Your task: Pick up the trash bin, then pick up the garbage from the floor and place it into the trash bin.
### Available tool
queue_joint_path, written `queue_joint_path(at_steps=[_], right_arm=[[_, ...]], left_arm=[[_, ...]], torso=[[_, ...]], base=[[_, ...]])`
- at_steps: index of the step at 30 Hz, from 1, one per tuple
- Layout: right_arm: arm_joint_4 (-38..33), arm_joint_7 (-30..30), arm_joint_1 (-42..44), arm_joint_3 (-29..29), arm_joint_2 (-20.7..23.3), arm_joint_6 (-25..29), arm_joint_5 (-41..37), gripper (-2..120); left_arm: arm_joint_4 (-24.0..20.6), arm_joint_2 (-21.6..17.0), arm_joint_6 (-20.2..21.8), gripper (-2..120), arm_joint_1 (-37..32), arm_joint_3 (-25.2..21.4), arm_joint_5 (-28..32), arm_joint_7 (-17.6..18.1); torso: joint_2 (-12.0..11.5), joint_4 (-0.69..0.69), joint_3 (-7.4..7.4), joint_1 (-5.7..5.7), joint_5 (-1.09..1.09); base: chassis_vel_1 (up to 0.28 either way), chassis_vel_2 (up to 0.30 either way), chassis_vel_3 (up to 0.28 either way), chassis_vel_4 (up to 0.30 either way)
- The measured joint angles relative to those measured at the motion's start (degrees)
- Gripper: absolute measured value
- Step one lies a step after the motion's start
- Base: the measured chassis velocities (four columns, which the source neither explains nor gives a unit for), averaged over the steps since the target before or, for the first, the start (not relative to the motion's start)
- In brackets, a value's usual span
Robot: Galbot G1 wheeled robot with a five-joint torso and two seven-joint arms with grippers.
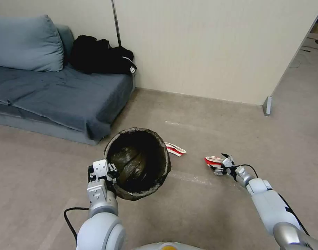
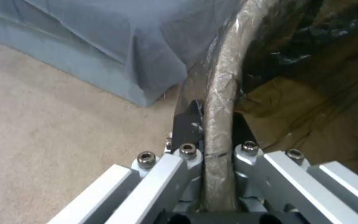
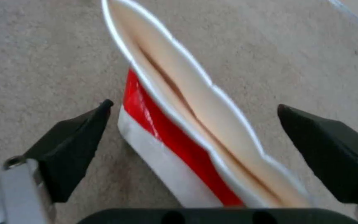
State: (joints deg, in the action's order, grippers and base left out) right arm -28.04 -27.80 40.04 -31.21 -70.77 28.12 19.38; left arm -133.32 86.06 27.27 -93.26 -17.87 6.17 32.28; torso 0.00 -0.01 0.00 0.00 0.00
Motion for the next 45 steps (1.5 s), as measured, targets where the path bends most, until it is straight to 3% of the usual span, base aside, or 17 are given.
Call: queue_joint_path(at_steps=[9, 12, 26, 39, 43, 45], right_arm=[[-0.65, 0.34, 1.56, 0.15, -0.09, -0.21, -0.79, 65], [-1.03, 0.48, 2.10, 0.15, -0.12, -0.21, -0.92, 50], [-1.37, 0.70, 1.87, 0.35, 0.05, -0.03, -1.45, 1], [-3.10, 3.16, 3.21, 0.26, -0.08, 0.89, -2.87, 0], [-7.79, 5.72, 5.84, 0.42, -0.15, 0.85, -7.56, 0], [-14.49, 7.33, 8.97, 0.65, -0.13, 0.10, -13.38, 0]], left_arm=[[0.17, 0.23, -0.04, 1, 0.30, 0.25, -0.12, 0.00], [0.17, 0.20, -0.06, 1, 0.35, 0.22, -0.12, 0.00], [0.27, 0.22, -0.17, 1, 0.52, 0.32, -0.09, 0.03], [1.11, -0.30, -0.18, 1, 1.46, 0.45, 0.40, 0.09], [1.75, -0.55, -0.07, 1, 2.05, 0.48, 0.83, 0.16], [2.35, -0.73, 0.05, 1, 2.45, 0.54, 1.12, 0.22]], torso=[[0.00, 0.01, 0.00, 0.00, -0.01], [0.00, 0.01, 0.00, 0.00, 0.00], [0.00, 0.01, 0.00, 0.00, 0.00], [0.00, 0.02, 0.00, 0.00, 0.00], [0.00, 0.01, 0.00, 0.00, 0.00], [0.00, 0.01, 0.00, 0.00, 0.01]], base=[[0.000, 0.000, 0.000, 0.000], [0.000, 0.000, 0.000, 0.000], [0.000, 0.000, 0.000, 0.000], [0.000, 0.000, 0.000, 0.000], [0.000, 0.000, 0.000, 0.000], [0.000, 0.000, 0.000, 0.000]])
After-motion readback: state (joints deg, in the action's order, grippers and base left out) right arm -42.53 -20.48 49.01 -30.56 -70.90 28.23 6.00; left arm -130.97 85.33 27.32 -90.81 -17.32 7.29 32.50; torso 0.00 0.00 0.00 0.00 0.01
